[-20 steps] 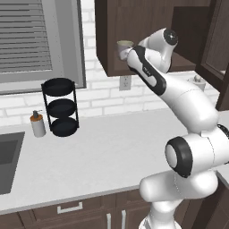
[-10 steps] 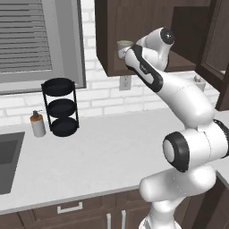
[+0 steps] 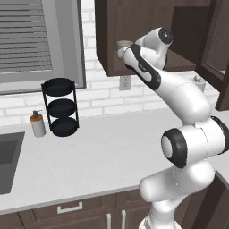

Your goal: Gather all objects into one cabinet and sort the glasses and bowls to opposite sides.

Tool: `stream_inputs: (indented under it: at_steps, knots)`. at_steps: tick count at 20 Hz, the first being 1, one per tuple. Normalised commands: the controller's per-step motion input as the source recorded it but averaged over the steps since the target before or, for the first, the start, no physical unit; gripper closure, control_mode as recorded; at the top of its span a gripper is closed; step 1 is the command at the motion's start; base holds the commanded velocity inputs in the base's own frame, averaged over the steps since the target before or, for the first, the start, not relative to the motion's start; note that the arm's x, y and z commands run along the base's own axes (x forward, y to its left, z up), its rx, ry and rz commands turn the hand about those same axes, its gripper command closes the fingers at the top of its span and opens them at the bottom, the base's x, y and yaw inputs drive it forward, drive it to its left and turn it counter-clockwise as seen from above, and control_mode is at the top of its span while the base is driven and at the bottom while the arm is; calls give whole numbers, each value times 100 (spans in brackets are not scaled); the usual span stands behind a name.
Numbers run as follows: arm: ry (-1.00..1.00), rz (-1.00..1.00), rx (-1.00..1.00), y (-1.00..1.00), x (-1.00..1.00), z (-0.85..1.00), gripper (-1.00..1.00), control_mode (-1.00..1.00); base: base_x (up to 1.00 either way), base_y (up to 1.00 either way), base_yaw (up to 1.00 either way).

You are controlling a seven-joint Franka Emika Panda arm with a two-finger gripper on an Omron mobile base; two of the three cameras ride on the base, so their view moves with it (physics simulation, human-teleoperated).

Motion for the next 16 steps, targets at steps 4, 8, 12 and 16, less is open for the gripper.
stream_inputs:
  at_steps: [4,8,12,16]
  knots:
    - [0,0,0,0,5,0,-100,-100,0,0,0]
    - [0,0,0,0,0,0,-100,-100,0,0,0]
    - [0,0,0,0,0,0,-100,-100,0,0,0]
    - [0,0,0,0,0,0,100,-100,0,0,0]
